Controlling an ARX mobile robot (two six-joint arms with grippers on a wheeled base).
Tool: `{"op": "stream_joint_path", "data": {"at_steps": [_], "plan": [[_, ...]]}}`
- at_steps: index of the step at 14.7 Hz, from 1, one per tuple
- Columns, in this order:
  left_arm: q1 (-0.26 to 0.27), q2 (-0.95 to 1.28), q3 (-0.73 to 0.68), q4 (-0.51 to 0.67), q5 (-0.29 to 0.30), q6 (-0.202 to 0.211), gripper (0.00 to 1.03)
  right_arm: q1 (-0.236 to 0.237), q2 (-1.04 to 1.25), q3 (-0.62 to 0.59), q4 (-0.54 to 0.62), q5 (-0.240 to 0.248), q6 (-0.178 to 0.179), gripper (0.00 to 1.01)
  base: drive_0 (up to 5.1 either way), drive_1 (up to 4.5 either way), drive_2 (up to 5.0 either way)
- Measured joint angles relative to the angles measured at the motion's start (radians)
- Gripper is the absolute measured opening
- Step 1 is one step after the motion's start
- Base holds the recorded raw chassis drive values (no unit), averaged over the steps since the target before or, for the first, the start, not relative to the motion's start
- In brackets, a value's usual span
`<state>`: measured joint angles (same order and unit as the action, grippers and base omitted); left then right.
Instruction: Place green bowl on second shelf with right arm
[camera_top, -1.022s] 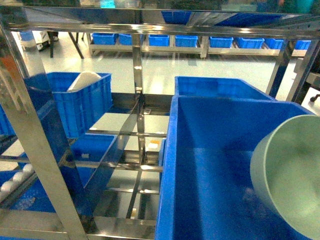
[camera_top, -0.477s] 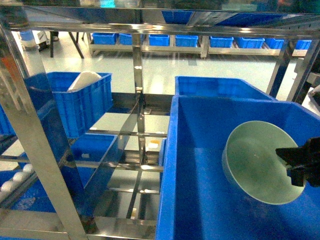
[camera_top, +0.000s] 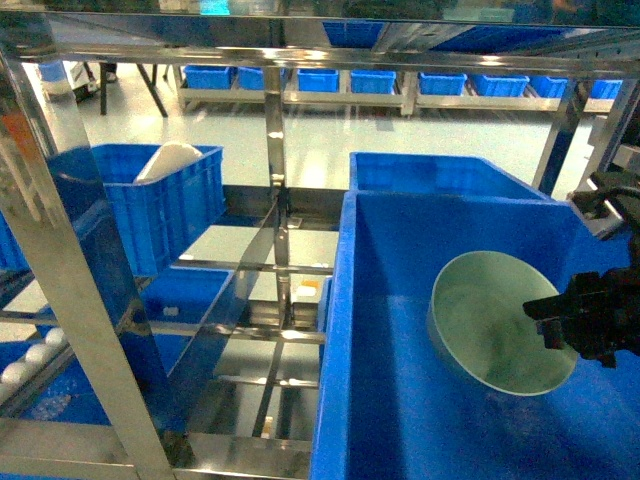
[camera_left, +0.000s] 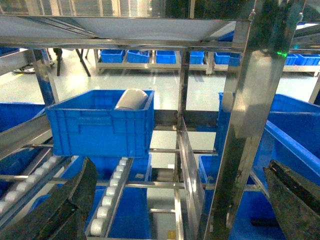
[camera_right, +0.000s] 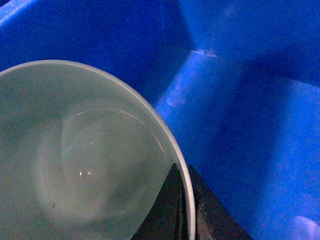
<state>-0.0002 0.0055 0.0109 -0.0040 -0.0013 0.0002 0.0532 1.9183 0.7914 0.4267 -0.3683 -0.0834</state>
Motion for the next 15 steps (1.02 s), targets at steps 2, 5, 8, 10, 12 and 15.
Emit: {"op": "stream_joint_path", "data": {"at_steps": [2,5,8,10,12,15], "plan": [[0.000,0.000,0.000,0.000,0.000,0.000,0.98,0.030,0.088,0.098,-0.164,-0.029,-0.021,0.02,0.0,0.00,0.0],[0.000,0.000,0.000,0.000,0.000,0.000,0.98,0.011,0.092,0.044,-0.154,-0.019,-0.061,0.02,0.0,0.00,0.0],[0.000,0.000,0.000,0.000,0.000,0.000,0.98,0.011,0.089,0.005,-0.129,0.007,-0.072,0.20,0.0,0.00,0.0],[0.000,0.000,0.000,0.000,0.000,0.000,0.98,0.003,0.082,-0.019,-0.084,0.021,-0.070,0.44,0.0,0.00,0.0],[0.000,0.000,0.000,0.000,0.000,0.000,0.98,-0.002,0.062,-0.032,-0.004,0.062,-0.067,0.67,0.0,0.00,0.0],[0.000,0.000,0.000,0.000,0.000,0.000,0.98,0.008,-0.030,-0.095,0.187,0.154,-0.039,0.97,0.0,0.00,0.0]]}}
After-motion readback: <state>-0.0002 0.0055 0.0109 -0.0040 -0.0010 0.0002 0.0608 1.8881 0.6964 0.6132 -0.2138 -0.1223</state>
